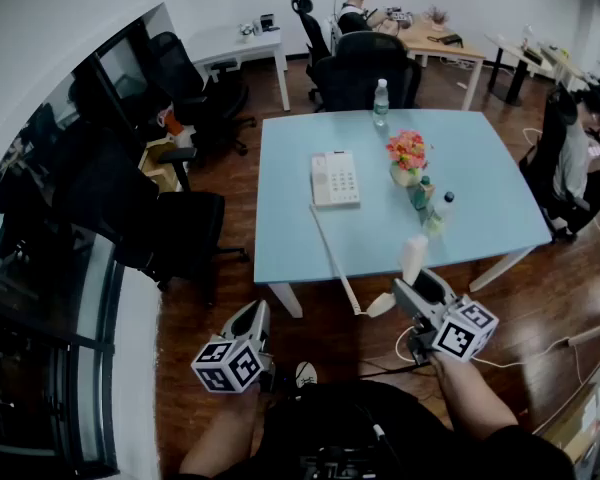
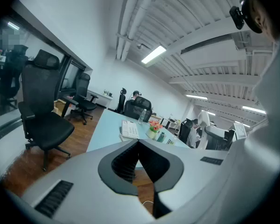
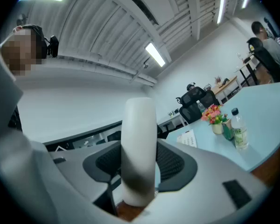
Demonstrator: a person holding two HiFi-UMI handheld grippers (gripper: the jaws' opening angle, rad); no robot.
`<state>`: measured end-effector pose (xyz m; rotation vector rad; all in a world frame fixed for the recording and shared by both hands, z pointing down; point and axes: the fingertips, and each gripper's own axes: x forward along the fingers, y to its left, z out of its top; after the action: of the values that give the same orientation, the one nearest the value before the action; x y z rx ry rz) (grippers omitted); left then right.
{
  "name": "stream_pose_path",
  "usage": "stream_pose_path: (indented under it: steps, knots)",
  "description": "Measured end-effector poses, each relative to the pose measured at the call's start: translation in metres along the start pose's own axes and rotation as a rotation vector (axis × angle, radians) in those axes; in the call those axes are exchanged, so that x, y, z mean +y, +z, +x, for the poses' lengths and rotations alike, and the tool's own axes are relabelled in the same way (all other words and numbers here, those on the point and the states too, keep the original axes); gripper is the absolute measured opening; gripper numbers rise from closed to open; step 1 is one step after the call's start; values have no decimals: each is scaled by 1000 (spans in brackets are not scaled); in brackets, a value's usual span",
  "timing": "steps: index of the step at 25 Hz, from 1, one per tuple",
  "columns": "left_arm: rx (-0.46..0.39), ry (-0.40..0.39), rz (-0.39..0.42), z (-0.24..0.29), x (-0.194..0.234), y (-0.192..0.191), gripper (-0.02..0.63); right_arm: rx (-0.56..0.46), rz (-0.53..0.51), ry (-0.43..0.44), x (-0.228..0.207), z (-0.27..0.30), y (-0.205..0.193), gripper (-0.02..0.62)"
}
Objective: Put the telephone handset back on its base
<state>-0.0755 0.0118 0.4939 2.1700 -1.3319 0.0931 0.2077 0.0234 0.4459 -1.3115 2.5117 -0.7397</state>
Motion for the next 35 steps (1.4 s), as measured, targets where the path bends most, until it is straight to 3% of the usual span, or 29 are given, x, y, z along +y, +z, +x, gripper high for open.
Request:
stream_pose_path:
  steps: [24,35]
  knots:
    - [52,-184,60,56,41,56,0,-43,-2,-139,13,54,-14,241]
    - [72,-208,49,55,85,64,0,-24,-19,-175,36,84,-27,241]
